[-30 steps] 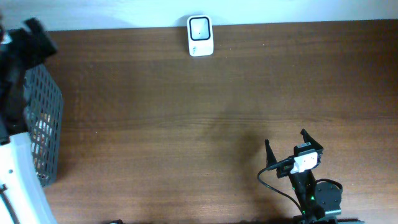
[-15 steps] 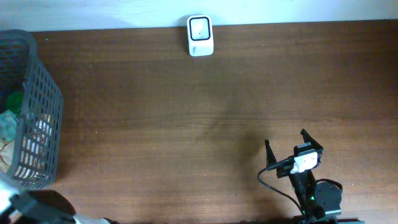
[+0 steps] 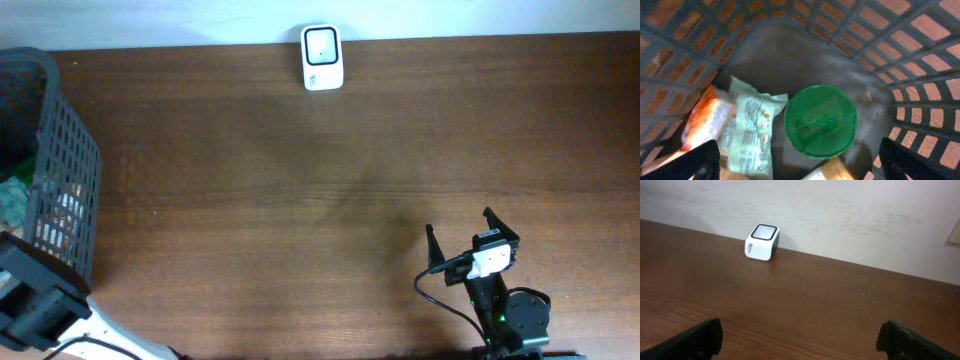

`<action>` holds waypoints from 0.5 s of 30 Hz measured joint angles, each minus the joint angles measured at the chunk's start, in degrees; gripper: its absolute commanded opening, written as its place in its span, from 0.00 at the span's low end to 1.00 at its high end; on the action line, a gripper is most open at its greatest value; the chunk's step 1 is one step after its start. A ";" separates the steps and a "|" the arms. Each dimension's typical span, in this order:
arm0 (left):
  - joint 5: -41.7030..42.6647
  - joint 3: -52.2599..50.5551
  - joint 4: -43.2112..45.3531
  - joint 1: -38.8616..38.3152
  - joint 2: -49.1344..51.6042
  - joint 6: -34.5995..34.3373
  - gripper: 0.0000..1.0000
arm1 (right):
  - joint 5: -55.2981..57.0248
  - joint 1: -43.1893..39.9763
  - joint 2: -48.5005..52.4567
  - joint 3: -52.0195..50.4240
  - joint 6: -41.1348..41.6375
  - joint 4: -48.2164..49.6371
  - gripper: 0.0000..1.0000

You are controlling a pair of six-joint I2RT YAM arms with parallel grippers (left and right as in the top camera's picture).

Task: Scan the item barcode
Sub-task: 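Reach the left gripper into the grey basket and grasp the green-lidded jar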

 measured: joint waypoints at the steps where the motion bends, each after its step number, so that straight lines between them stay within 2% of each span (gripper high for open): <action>1: 0.24 0.00 1.01 -0.46 0.72 0.39 1.00 | 0.00 0.00 0.00 0.00 0.02 0.00 0.98; 6: -0.02 0.00 3.82 -3.45 3.45 0.94 0.99 | 0.00 0.00 0.00 0.00 0.00 0.00 0.98; 15: -8.52 0.00 3.91 -4.44 5.14 -2.21 0.99 | 0.00 0.00 0.00 0.00 0.02 0.00 0.98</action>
